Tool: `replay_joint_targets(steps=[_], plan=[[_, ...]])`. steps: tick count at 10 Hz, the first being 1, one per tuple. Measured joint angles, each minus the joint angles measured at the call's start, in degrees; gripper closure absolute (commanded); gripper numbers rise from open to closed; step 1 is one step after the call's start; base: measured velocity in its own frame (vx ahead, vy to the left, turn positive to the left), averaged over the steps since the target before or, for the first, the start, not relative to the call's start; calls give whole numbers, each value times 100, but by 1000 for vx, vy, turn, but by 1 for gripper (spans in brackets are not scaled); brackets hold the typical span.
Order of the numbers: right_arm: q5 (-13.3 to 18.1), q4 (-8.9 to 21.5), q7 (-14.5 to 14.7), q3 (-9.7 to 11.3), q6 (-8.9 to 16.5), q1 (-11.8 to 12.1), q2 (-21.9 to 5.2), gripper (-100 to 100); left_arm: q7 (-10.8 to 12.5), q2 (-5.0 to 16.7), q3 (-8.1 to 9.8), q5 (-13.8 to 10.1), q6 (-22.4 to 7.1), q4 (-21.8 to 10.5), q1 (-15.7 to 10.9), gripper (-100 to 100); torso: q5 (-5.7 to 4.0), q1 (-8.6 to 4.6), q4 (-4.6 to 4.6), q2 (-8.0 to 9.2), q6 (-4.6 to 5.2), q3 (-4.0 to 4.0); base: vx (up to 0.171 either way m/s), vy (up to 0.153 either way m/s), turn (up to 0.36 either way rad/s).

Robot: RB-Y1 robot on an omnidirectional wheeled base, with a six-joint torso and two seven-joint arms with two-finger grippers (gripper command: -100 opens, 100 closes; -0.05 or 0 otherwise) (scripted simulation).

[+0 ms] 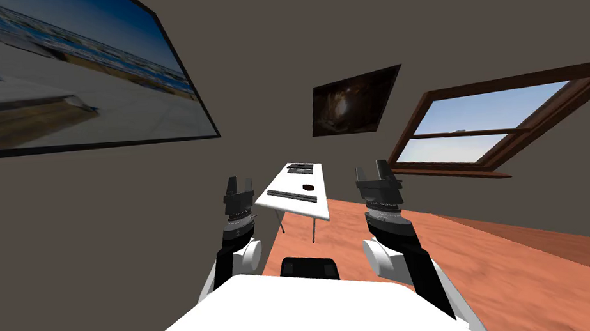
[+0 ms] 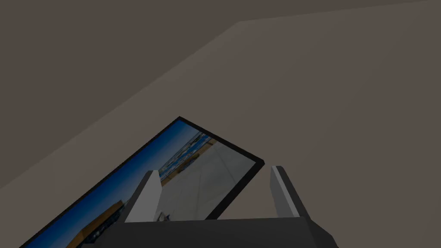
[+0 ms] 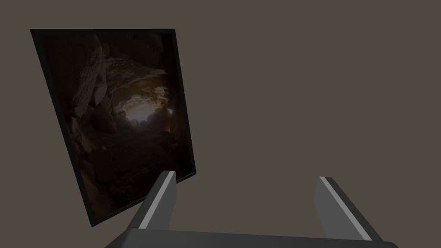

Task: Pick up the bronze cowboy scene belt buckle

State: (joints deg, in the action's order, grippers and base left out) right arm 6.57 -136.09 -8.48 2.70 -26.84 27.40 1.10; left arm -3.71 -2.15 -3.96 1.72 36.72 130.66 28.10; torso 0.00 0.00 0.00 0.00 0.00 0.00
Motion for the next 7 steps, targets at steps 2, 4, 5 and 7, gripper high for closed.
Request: replay_joint_targets(steps=[2, 4, 5, 7], plan=[[-63, 3, 22, 86, 36, 21, -250, -100, 0, 1, 0, 0, 0, 0, -1, 0, -7, -34, 3, 13, -2, 7, -52, -111, 189], [-207, 107, 49, 162, 108, -46, -598, -100, 0, 1, 1, 0, 0, 0, -1, 0, -14, -62, 5, 21, -2, 12, -57, -154, 167], [-245, 123, 57, 187, 131, -56, -712, -100, 0, 1, 1, 0, 0, 0, 0, 0, -14, -61, 5, 19, 2, 11, -64, -125, 178], [-410, 212, 87, 303, 186, -64, -1062, -100, 0, 2, 1, 0, 0, 0, -1, 0, -15, -72, 6, 26, -3, 15, -75, -169, 256]])
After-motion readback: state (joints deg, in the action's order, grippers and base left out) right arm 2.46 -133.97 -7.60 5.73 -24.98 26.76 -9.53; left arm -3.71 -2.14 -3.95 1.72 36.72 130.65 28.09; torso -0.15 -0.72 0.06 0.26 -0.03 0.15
